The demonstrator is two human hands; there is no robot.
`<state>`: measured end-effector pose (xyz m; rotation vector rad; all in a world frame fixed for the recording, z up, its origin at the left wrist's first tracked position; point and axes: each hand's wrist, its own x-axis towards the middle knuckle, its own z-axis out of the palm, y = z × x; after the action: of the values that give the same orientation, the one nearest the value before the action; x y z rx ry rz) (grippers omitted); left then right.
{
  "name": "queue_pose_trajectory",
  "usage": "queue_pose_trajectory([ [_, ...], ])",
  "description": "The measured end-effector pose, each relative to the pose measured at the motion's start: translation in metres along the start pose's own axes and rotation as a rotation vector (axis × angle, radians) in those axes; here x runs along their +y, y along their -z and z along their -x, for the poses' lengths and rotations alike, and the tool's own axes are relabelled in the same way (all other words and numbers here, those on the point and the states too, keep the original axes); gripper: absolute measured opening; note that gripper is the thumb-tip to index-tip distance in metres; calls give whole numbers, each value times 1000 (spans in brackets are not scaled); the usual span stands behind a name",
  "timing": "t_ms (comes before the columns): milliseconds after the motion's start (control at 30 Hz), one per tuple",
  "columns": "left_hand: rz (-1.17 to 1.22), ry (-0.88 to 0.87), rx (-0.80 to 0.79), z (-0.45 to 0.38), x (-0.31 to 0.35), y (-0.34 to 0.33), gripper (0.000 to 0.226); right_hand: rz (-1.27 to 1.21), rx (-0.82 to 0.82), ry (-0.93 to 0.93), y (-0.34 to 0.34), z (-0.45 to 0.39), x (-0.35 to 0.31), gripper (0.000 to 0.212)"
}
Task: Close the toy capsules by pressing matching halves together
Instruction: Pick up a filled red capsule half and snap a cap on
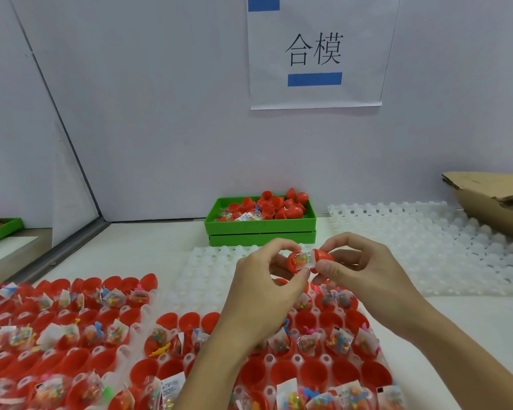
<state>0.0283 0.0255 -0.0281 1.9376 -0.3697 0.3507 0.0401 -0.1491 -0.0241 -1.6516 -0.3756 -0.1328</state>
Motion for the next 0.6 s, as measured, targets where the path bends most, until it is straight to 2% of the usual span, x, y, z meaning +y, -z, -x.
queue_pose_trajectory([
  [100, -28, -29, -12, 0, -1, -1, 28, -6, -3, 5, 0, 0, -1, 29],
  [333, -9, -12, -14, -1, -2, -2, 19, -37, 9, 4, -1, 0, 0, 28],
  [600, 143, -46, 30, -1, 0, -1, 21, -310, -15, -45, -2, 0, -2, 24],
])
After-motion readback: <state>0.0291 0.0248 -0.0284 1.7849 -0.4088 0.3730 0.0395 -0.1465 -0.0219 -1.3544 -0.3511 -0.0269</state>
